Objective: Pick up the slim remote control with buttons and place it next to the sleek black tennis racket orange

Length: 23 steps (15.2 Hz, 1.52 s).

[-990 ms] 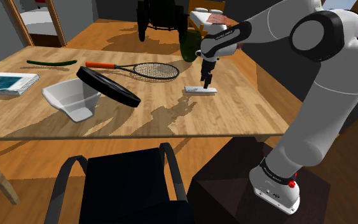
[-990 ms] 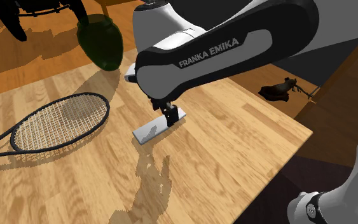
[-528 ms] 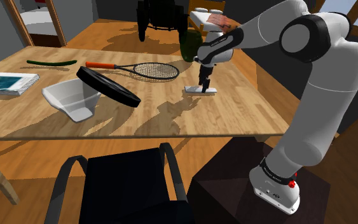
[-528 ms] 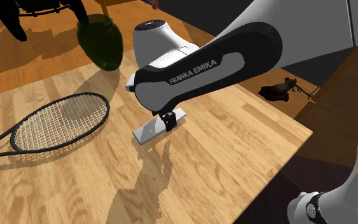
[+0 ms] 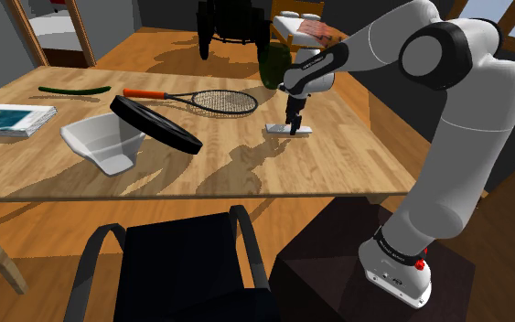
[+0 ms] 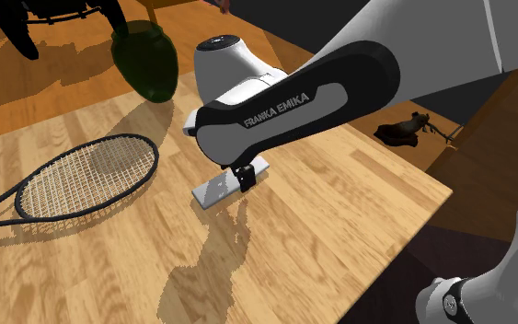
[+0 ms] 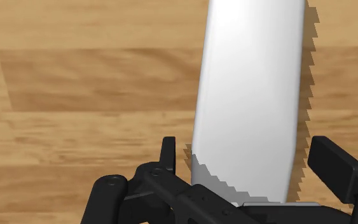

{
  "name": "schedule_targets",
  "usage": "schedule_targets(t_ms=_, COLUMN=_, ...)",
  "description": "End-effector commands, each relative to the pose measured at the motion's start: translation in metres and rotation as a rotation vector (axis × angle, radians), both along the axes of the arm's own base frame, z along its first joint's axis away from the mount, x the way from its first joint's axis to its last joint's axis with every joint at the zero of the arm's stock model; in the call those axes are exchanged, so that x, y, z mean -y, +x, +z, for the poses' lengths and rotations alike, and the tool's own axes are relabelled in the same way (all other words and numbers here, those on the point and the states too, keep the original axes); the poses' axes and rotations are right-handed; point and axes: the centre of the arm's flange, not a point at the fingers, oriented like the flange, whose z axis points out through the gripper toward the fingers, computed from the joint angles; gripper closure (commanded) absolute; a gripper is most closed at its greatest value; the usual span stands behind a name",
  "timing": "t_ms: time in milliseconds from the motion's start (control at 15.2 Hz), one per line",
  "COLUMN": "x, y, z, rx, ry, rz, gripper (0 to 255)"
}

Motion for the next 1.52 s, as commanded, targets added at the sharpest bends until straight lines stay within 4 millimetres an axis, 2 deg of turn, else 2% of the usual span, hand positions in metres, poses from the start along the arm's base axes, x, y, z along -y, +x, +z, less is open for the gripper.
schedule_targets(t_ms=0, x=0.0, y=0.0, z=0.0, rx=0.0, ry=0.0, rz=0.0, gripper=255)
schedule_targets(t_ms=594, x=0.0, y=0.0, z=0.0, rx=0.0, ry=0.0, rz=0.0, gripper=255)
schedule_targets(t_ms=1452, x=0.0, y=0.0, z=0.069, rx=0.0, ry=0.0, rz=0.0, gripper=255)
